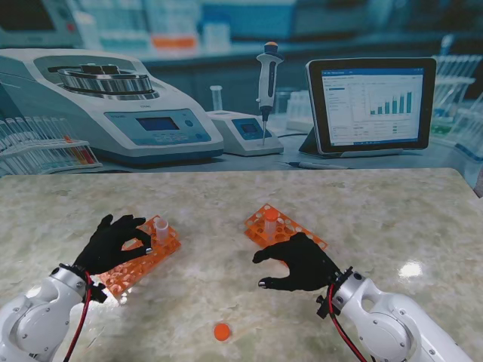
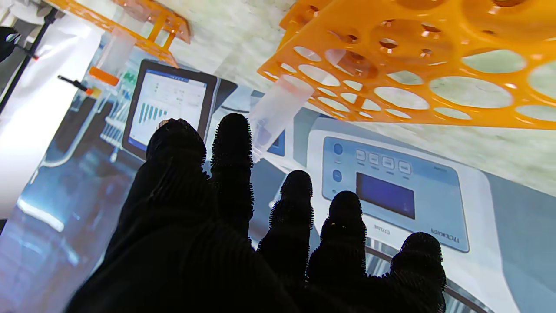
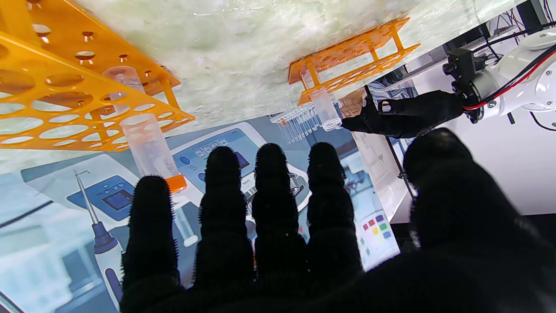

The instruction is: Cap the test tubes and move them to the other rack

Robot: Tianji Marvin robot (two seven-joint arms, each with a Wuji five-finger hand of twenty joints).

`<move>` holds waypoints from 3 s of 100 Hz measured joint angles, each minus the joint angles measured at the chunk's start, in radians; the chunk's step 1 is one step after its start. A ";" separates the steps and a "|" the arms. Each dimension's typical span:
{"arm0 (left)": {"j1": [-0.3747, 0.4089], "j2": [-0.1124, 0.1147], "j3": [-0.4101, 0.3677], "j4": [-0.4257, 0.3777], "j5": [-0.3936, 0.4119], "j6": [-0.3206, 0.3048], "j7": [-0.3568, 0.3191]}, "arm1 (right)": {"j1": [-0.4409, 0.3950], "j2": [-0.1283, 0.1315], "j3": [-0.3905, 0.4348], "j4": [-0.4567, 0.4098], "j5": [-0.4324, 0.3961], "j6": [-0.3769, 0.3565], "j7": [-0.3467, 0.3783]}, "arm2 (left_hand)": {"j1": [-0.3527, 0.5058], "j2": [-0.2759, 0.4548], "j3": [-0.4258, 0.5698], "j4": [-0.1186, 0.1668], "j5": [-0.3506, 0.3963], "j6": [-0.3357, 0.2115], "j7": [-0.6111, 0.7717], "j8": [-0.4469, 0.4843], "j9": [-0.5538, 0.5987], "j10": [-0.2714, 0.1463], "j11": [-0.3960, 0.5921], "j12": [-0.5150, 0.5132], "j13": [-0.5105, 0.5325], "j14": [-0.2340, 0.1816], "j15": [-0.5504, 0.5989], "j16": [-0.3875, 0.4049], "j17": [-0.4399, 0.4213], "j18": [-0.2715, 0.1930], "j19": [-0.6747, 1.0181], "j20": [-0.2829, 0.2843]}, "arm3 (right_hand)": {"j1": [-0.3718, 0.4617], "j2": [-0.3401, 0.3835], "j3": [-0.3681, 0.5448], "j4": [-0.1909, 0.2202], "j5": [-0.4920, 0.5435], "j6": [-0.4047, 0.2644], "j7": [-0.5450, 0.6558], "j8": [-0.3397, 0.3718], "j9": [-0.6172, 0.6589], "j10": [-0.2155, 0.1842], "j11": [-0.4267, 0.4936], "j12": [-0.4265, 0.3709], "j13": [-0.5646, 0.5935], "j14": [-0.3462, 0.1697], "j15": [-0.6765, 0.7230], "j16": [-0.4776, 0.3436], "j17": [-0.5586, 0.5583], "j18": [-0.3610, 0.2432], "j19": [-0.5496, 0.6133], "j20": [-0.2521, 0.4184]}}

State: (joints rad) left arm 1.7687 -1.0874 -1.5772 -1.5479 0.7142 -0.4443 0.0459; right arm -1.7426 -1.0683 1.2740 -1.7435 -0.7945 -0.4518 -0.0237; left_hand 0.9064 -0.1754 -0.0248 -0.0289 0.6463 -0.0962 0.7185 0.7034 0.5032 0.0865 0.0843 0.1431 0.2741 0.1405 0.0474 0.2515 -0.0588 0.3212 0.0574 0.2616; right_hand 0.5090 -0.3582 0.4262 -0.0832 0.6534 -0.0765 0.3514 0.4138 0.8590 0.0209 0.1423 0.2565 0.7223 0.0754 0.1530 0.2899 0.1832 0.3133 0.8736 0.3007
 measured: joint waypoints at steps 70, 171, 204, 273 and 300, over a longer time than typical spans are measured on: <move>-0.022 0.017 0.015 0.034 0.070 0.098 -0.034 | 0.001 0.000 0.000 0.000 0.000 0.000 0.002 | -0.025 -0.016 -0.002 0.000 -0.060 0.119 -0.518 -0.444 -0.033 0.004 -0.035 0.007 -0.037 0.001 -0.001 0.005 -0.001 0.002 0.000 0.001 | 0.000 0.000 0.000 0.000 0.000 0.000 0.000 0.000 0.000 0.000 0.000 0.000 0.000 0.000 0.000 0.000 0.000 0.000 0.000 0.000; -0.129 0.030 0.108 0.089 0.020 0.125 -0.127 | 0.000 0.001 0.002 0.000 0.003 -0.005 0.008 | -0.084 -0.065 0.005 0.000 -0.169 0.229 -0.591 -0.555 -0.148 0.037 -0.068 -0.044 -0.113 0.002 -0.015 -0.004 -0.007 0.002 0.000 0.001 | 0.000 0.000 0.000 0.000 0.000 0.000 0.000 0.000 0.000 0.000 0.000 0.000 0.000 0.000 0.000 0.000 -0.001 0.000 0.000 0.000; -0.144 0.031 0.118 0.106 -0.004 0.104 -0.129 | 0.000 0.001 0.002 0.000 0.004 -0.006 0.009 | -0.084 -0.066 0.005 0.000 -0.174 0.254 -0.594 -0.556 -0.157 0.038 -0.073 -0.047 -0.122 0.002 -0.015 -0.005 -0.007 0.002 0.000 0.001 | 0.000 0.000 0.000 0.000 0.000 0.000 0.000 0.000 0.000 0.000 0.000 0.000 0.000 0.000 0.000 0.000 -0.001 0.000 0.000 0.000; -0.123 0.032 0.093 0.079 0.087 0.096 -0.119 | 0.006 0.002 -0.007 0.001 0.010 -0.006 0.016 | -0.084 -0.066 0.005 0.000 -0.183 0.226 -0.594 -0.557 -0.158 0.041 -0.073 -0.054 -0.129 0.001 -0.015 -0.005 -0.007 0.002 0.000 -0.001 | 0.000 0.000 0.000 0.000 0.000 0.000 0.000 0.000 0.000 0.000 0.000 0.000 0.000 0.000 0.000 0.000 -0.001 0.000 0.000 0.000; -0.117 0.034 0.090 0.073 0.094 0.105 -0.106 | 0.007 0.002 -0.009 0.001 0.012 -0.006 0.020 | -0.084 -0.066 0.005 0.000 -0.183 0.225 -0.598 -0.566 -0.192 0.059 -0.088 -0.067 -0.160 -0.001 -0.018 -0.015 -0.007 0.002 0.000 -0.013 | 0.000 0.000 0.000 0.000 0.000 0.000 0.000 0.000 0.000 0.000 0.000 0.000 0.000 0.000 0.000 0.000 -0.001 0.000 0.000 0.000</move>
State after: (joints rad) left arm 1.6514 -1.0534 -1.4874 -1.4749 0.8084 -0.3398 -0.0606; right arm -1.7355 -1.0663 1.2647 -1.7424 -0.7820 -0.4580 -0.0041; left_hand 0.8225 -0.2415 -0.0194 -0.0286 0.4631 0.1290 0.1205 0.1375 0.3116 0.1458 -0.0040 0.0760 0.1143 0.1400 0.0290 0.2362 -0.0658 0.3232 0.0574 0.2490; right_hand 0.5090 -0.3581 0.4260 -0.0832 0.6535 -0.0764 0.3515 0.4138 0.8592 0.0208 0.1423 0.2565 0.7223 0.0750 0.1530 0.2899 0.1822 0.3134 0.8736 0.3005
